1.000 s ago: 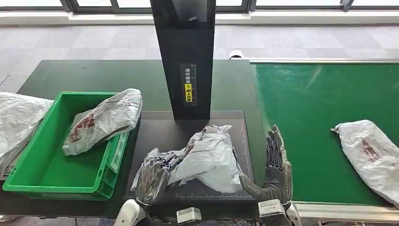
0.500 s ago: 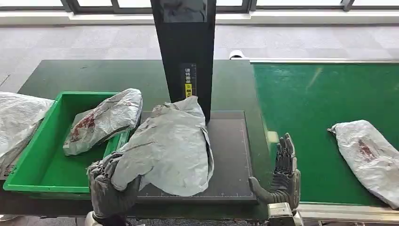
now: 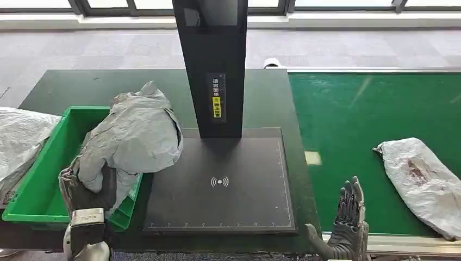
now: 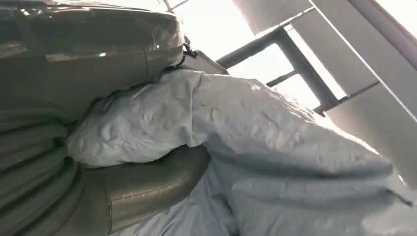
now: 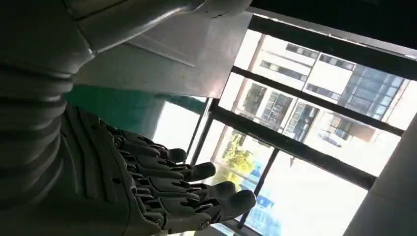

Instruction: Moved the parcel from conveyor to table for the left to box.

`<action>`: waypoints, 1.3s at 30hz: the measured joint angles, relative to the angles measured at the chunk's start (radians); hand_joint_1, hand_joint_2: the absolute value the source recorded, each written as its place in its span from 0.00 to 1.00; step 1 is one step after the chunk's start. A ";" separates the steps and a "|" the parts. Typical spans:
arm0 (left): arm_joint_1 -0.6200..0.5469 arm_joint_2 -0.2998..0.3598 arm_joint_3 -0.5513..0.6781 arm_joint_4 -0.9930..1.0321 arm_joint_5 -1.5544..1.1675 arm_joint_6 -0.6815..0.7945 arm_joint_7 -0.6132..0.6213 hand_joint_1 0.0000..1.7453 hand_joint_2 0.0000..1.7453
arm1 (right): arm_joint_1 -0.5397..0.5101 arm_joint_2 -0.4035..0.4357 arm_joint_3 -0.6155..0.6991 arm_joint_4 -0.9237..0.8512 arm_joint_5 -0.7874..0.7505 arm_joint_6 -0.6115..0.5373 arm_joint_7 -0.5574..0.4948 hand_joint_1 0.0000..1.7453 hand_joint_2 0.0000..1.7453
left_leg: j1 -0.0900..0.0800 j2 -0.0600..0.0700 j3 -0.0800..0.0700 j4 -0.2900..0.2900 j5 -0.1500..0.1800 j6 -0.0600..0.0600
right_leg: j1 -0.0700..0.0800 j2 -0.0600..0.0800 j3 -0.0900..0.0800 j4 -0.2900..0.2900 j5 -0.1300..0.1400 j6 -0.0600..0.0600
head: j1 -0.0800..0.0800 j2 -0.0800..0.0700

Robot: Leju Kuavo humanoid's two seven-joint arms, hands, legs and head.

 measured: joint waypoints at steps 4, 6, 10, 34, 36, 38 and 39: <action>-0.043 0.011 0.061 0.043 0.043 -0.064 0.068 1.00 1.00 | 0.009 0.000 -0.003 -0.009 -0.007 0.008 0.000 0.00 1.00 | 0.000 0.000 0.000 0.000 0.000 0.000 | 0.000 0.000 0.000 0.000 0.000 0.000 | 0.000 0.000; -0.091 0.032 0.114 0.095 0.112 -0.133 0.105 1.00 1.00 | 0.006 -0.001 -0.003 -0.010 -0.015 0.019 0.000 0.00 1.00 | 0.000 0.000 -0.001 0.000 0.000 0.000 | 0.000 0.000 0.000 0.000 0.000 0.000 | 0.000 0.000; -0.220 0.066 0.272 0.210 0.117 -0.179 0.167 1.00 1.00 | -0.047 0.004 -0.002 0.007 0.011 0.076 0.000 0.00 1.00 | 0.000 0.002 -0.002 0.000 0.002 -0.003 | 0.002 0.001 0.000 0.000 0.003 -0.004 | 0.000 0.000; -0.445 0.126 0.497 0.552 -0.059 -0.212 0.239 0.00 0.00 | -0.160 0.037 -0.005 0.105 0.048 0.137 0.000 0.00 1.00 | 0.003 0.002 -0.004 0.000 0.005 -0.006 | 0.004 0.002 -0.006 0.001 0.005 -0.007 | 0.000 0.000; -0.446 0.122 0.492 0.552 -0.089 -0.240 0.242 0.00 0.00 | -0.157 0.043 -0.013 0.103 0.056 0.143 0.000 0.00 1.00 | 0.002 0.002 -0.004 0.000 0.005 -0.006 | 0.004 0.002 -0.006 0.001 0.005 -0.007 | 0.000 0.000; -0.444 0.114 0.476 0.548 -0.115 -0.248 0.242 0.00 0.00 | -0.154 0.049 -0.022 0.099 0.065 0.148 0.000 0.00 1.00 | 0.002 0.002 -0.005 0.000 0.005 -0.006 | 0.004 0.002 -0.006 0.001 0.005 -0.007 | 0.000 0.000; -0.440 0.109 0.467 0.542 -0.125 -0.248 0.244 0.00 0.00 | -0.150 0.052 -0.024 0.094 0.067 0.153 0.000 0.00 1.00 | 0.002 0.002 -0.005 0.000 0.005 -0.006 | 0.004 0.002 -0.006 0.001 0.005 -0.007 | 0.000 0.000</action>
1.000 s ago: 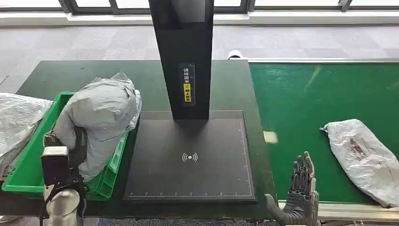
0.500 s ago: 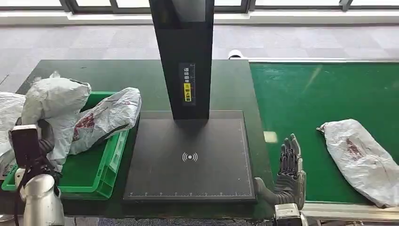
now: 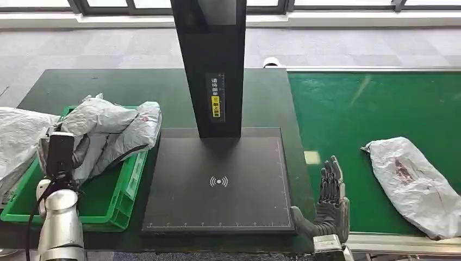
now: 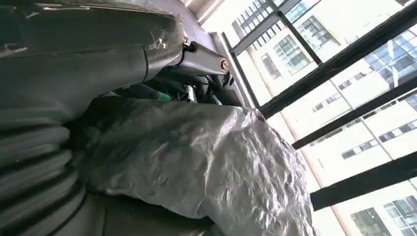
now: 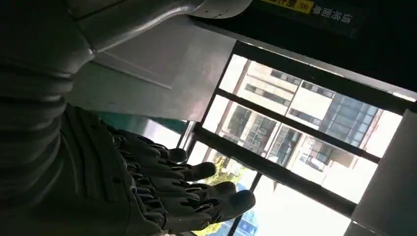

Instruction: Moved the parcel from conveyor to table for the left to box.

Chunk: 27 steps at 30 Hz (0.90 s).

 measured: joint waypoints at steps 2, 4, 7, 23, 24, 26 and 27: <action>0.015 -0.015 -0.029 -0.034 -0.011 0.000 0.018 0.00 0.00 | 0.006 0.010 -0.012 -0.009 0.009 0.007 0.000 0.00 1.00 | 0.000 0.000 0.000 0.000 0.000 0.000 | 0.000 0.000 0.000 0.000 0.000 0.000 | 0.000 0.000; 0.034 -0.026 -0.045 -0.069 -0.010 0.003 0.031 0.00 0.00 | 0.009 0.013 -0.016 -0.013 0.015 0.008 0.000 0.00 1.00 | 0.000 0.000 0.000 0.000 0.000 0.000 | 0.000 0.000 0.000 0.000 0.000 0.000 | 0.000 0.000; 0.067 -0.042 -0.057 -0.132 0.009 0.022 0.052 0.00 0.00 | 0.011 0.018 -0.016 -0.016 0.022 0.012 0.000 0.00 1.00 | 0.000 0.000 0.000 0.000 0.000 0.000 | 0.000 0.000 0.000 0.000 0.000 0.000 | 0.000 0.000; 0.281 -0.139 -0.056 -0.481 0.124 0.165 -0.005 0.00 0.00 | -0.006 0.030 -0.017 -0.015 0.034 0.015 0.000 0.00 1.00 | 0.000 0.002 0.000 0.000 0.000 0.000 | 0.000 0.001 0.000 0.000 0.000 0.000 | 0.000 0.000; 0.305 -0.148 -0.056 -0.510 0.137 0.170 -0.012 0.00 0.00 | -0.011 0.030 -0.017 -0.015 0.034 0.013 0.001 0.00 1.00 | 0.000 0.001 -0.001 0.000 0.000 0.000 | 0.000 0.000 0.000 0.000 0.000 0.000 | 0.000 0.000; 0.357 -0.166 -0.057 -0.575 0.179 0.191 -0.032 0.00 0.00 | -0.018 0.030 -0.017 -0.014 0.034 -0.003 0.001 0.00 1.00 | 0.000 0.001 0.000 0.000 -0.001 0.001 | -0.001 0.001 0.000 0.000 -0.001 0.000 | 0.000 0.000; 0.382 -0.175 -0.059 -0.601 0.197 0.203 -0.044 0.00 0.00 | -0.020 0.030 -0.017 -0.014 0.035 -0.011 0.004 0.00 1.00 | -0.001 0.002 0.000 0.000 -0.002 0.000 | -0.001 0.001 0.000 0.000 -0.001 0.000 | 0.000 0.000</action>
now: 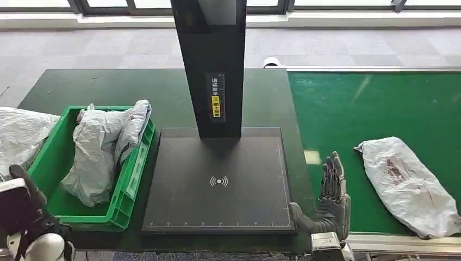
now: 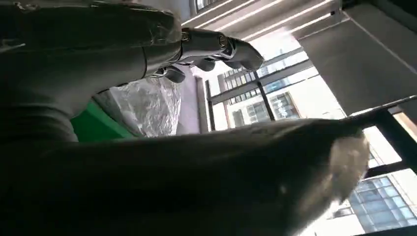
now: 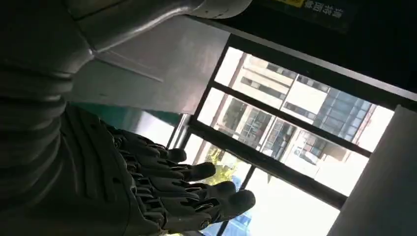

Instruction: Moved the parcel from conveyor to table for the left to box.

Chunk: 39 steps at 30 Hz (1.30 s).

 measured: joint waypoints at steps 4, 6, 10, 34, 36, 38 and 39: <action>0.112 -0.032 -0.049 -0.113 0.059 0.014 -0.119 0.00 0.00 | -0.001 0.000 -0.027 0.000 0.175 -0.136 0.112 0.00 1.00 | 0.000 0.000 0.000 0.000 0.000 0.000 | 0.000 0.000 0.000 0.000 -0.001 0.000 | 0.000 0.000; 0.173 -0.044 -0.109 -0.173 0.070 -0.045 -0.201 0.00 0.00 | -0.006 0.000 -0.071 0.002 0.286 -0.204 0.221 0.00 1.00 | 0.000 0.000 0.000 0.000 -0.001 0.001 | 0.000 0.000 -0.001 -0.001 -0.001 0.001 | 0.000 0.000; 0.237 -0.023 -0.282 -0.225 0.077 -0.336 -0.240 0.00 0.00 | -0.013 0.000 -0.210 0.014 0.396 -0.220 0.344 0.00 1.00 | -0.002 -0.003 0.000 0.000 -0.002 0.003 | -0.001 -0.004 0.000 -0.001 -0.002 0.004 | 0.000 0.000; 0.244 0.110 -0.658 -0.229 0.122 -0.370 -0.252 0.00 0.00 | -0.161 -0.059 -0.623 0.310 0.883 -0.123 0.753 0.00 1.00 | -0.002 -0.002 0.001 0.000 -0.001 0.004 | -0.003 -0.002 0.002 -0.001 -0.001 0.004 | 0.000 0.000; 0.244 0.110 -0.660 -0.230 0.122 -0.370 -0.252 0.00 0.00 | -0.170 -0.066 -0.624 0.332 0.883 -0.124 0.753 0.00 1.00 | -0.002 -0.002 0.001 0.000 -0.001 0.004 | -0.003 -0.002 0.002 -0.001 -0.001 0.004 | 0.000 0.000; 0.244 0.110 -0.663 -0.230 0.122 -0.370 -0.252 0.00 0.00 | -0.175 -0.069 -0.626 0.344 0.883 -0.124 0.753 0.00 1.00 | -0.002 -0.002 0.001 0.000 -0.001 0.004 | -0.003 -0.002 0.002 -0.001 -0.001 0.004 | 0.000 0.000; 0.244 0.110 -0.663 -0.231 0.122 -0.370 -0.252 0.00 0.00 | -0.178 -0.070 -0.626 0.348 0.884 -0.124 0.753 0.00 1.00 | -0.002 -0.002 0.001 0.000 -0.001 0.004 | -0.003 -0.002 0.002 -0.001 -0.001 0.004 | 0.000 0.000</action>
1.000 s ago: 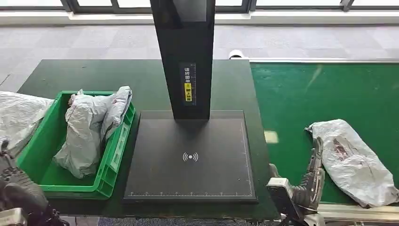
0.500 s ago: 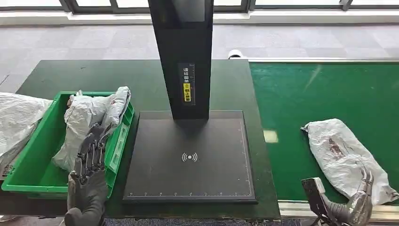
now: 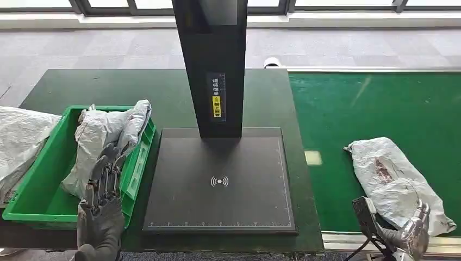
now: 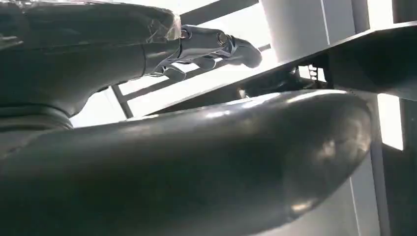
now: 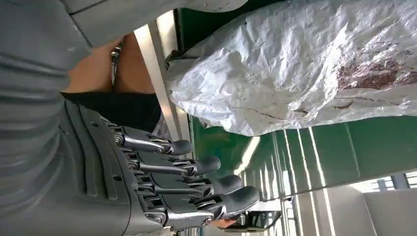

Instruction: Moved the parcel from conveyor to table for the left to box.

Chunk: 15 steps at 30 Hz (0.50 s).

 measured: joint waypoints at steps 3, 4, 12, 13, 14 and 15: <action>0.000 0.000 0.000 0.000 0.000 0.000 0.000 0.00 0.00 | -0.005 -0.006 0.000 0.013 0.000 -0.001 0.000 0.00 1.00 | 0.000 0.000 0.000 0.000 0.000 0.000 | 0.000 0.000 0.000 0.000 0.000 0.000 | 0.000 0.000; 0.000 0.000 0.000 0.000 -0.004 0.004 0.000 0.00 0.00 | -0.009 -0.008 -0.001 0.019 0.003 -0.002 0.006 0.00 1.00 | 0.000 0.000 0.000 0.000 0.000 0.000 | 0.000 0.000 0.000 0.000 0.000 0.000 | 0.000 0.000; -0.001 -0.001 -0.011 0.013 -0.008 0.119 0.000 0.00 0.00 | -0.176 -0.136 0.000 0.324 0.056 -0.073 0.105 0.00 1.00 | 0.000 0.000 0.000 0.000 0.001 0.002 | -0.002 0.001 0.000 0.000 0.002 0.003 | 0.000 0.000; -0.001 0.000 -0.017 0.016 -0.005 0.145 0.000 0.00 0.00 | -0.205 -0.156 0.000 0.381 0.059 -0.082 0.121 0.00 1.00 | 0.000 0.000 0.000 0.000 0.002 0.003 | -0.002 0.001 0.000 0.000 0.002 0.003 | 0.000 0.000; -0.001 0.002 -0.024 0.019 -0.002 0.165 0.000 0.00 0.00 | -0.227 -0.171 0.004 0.426 0.060 -0.085 0.134 0.00 1.00 | 0.000 0.000 0.000 0.000 0.002 0.003 | -0.002 0.000 0.000 0.000 0.002 0.003 | 0.000 0.000; -0.001 0.005 -0.031 0.021 0.003 0.180 0.000 0.00 0.00 | -0.250 -0.185 0.010 0.466 0.061 -0.084 0.144 0.00 1.00 | 0.000 0.000 0.000 0.000 0.002 0.003 | -0.002 0.000 0.000 0.000 0.002 0.003 | 0.000 0.000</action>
